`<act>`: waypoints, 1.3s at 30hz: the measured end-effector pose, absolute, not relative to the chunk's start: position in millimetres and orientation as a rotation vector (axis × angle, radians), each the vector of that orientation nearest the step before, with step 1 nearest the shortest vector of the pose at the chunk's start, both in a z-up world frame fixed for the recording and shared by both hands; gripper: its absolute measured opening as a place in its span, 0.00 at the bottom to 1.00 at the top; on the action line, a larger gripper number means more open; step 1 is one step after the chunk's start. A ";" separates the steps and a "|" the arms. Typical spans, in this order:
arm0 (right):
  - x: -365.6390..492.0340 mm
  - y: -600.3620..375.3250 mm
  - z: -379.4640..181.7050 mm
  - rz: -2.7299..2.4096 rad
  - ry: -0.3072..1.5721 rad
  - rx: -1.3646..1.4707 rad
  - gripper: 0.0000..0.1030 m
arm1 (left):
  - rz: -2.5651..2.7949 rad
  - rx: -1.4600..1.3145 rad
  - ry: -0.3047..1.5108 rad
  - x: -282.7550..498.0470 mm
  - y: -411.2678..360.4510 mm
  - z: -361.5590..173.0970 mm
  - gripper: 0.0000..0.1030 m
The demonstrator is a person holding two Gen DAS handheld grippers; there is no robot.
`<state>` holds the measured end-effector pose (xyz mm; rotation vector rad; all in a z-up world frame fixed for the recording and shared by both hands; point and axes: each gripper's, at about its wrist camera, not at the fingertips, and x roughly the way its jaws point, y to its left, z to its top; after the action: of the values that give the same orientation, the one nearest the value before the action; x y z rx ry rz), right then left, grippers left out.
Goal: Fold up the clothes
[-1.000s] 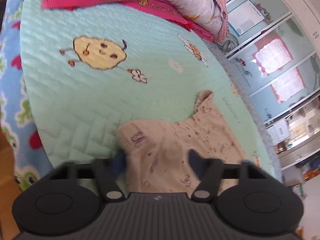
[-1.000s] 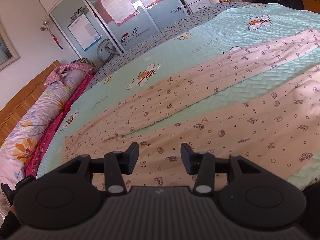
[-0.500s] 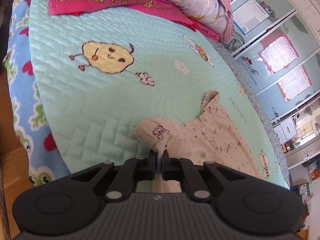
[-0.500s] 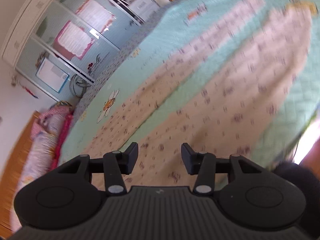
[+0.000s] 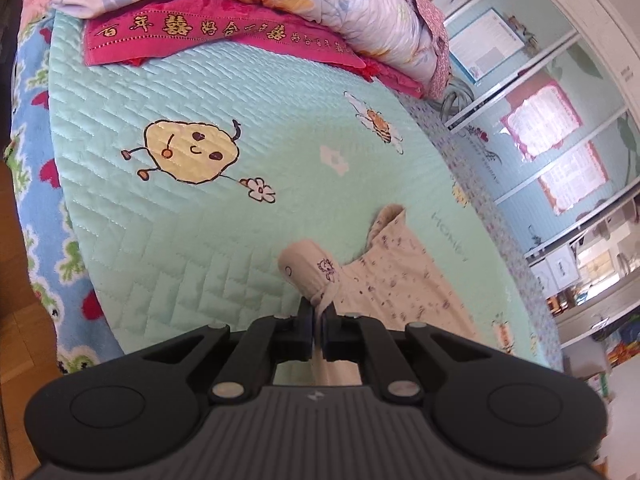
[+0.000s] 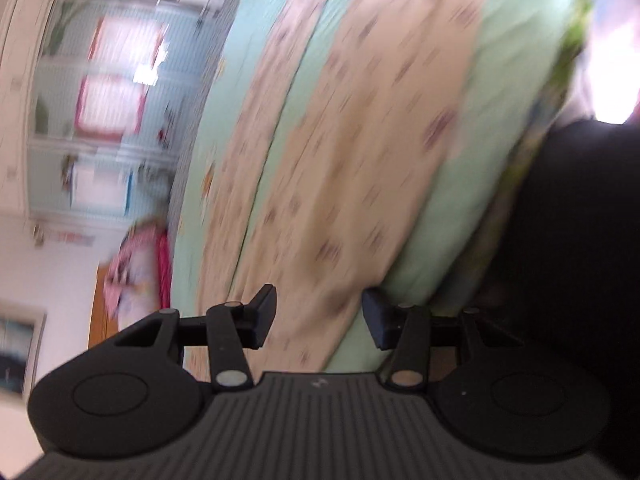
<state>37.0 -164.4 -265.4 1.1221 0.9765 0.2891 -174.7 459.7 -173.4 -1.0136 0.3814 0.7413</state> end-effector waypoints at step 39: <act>109.7 -325.8 -236.9 -0.047 0.516 1.201 0.02 | 0.743 -0.923 0.361 -143.0 454.0 -120.0 0.04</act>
<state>109.7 -325.8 -236.9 1.2015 0.5161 -0.0470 -143.0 454.0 -120.0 -0.9227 0.3610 0.7430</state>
